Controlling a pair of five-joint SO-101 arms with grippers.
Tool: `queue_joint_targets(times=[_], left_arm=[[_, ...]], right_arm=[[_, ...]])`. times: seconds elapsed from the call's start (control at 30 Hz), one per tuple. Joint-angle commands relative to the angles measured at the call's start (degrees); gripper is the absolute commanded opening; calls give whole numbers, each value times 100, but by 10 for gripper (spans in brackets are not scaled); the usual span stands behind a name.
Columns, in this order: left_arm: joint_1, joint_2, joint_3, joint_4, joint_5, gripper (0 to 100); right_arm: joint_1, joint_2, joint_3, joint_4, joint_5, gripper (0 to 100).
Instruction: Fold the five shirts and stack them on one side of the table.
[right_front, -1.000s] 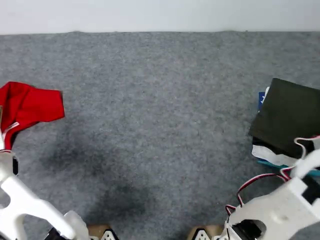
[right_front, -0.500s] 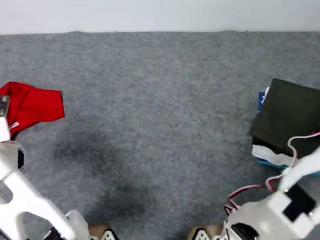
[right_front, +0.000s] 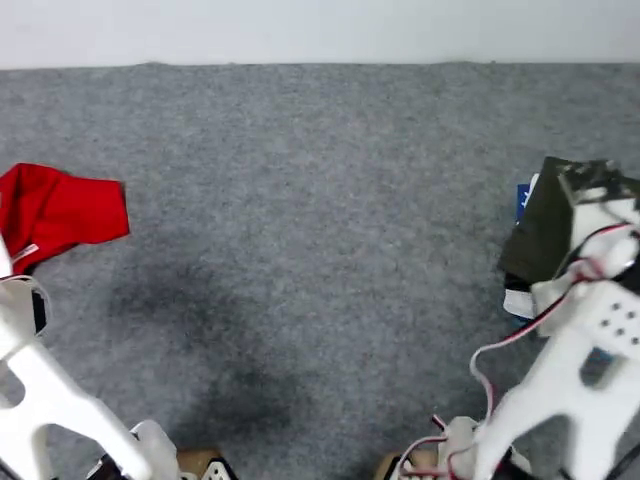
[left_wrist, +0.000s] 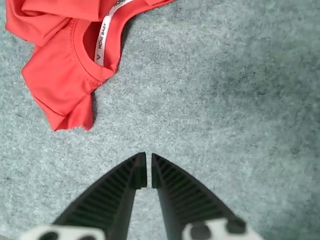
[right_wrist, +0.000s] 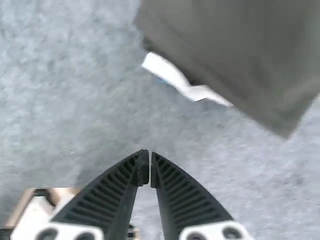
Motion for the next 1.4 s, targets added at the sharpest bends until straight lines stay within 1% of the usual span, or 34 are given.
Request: queue_joint_targets(times=[0.0, 0.1, 0.23, 0.4, 0.57, 0.67, 0.77, 0.87, 1.17, 1.37], left_arm=[[35, -185, -215, -211, 299, 33], [35, -158, -215, -501, 571, 33], [149, -132, -75, -1055, 589, 43], [624, -132, 541, -1618, 580, 176], [721, 35, 1015, -2681, 580, 197], [879, 651, 857, -2971, 580, 205], [1020, 1556, 286, -2927, 580, 214], [1116, 2532, -585, -2620, 580, 217], [1433, 5310, -3670, -1635, 571, 218], [1767, 6778, -5745, -941, 571, 218]], right_arm=[[-259, -567, 501, 224, -607, 15], [-435, -796, 976, 224, -1125, 15], [-673, -963, 1451, 224, -1468, 15], [-699, -1156, 1618, 224, -1468, 15], [-699, -1376, 1618, 224, -1459, 15], [-699, -1402, 1618, 224, -1459, 15], [-708, -1393, 1618, 224, -1459, 15], [-716, -1367, 1618, 224, -1459, 15], [-716, -1332, 1618, 224, -1459, 15], [-716, -1332, 1618, 224, -1459, 15]])
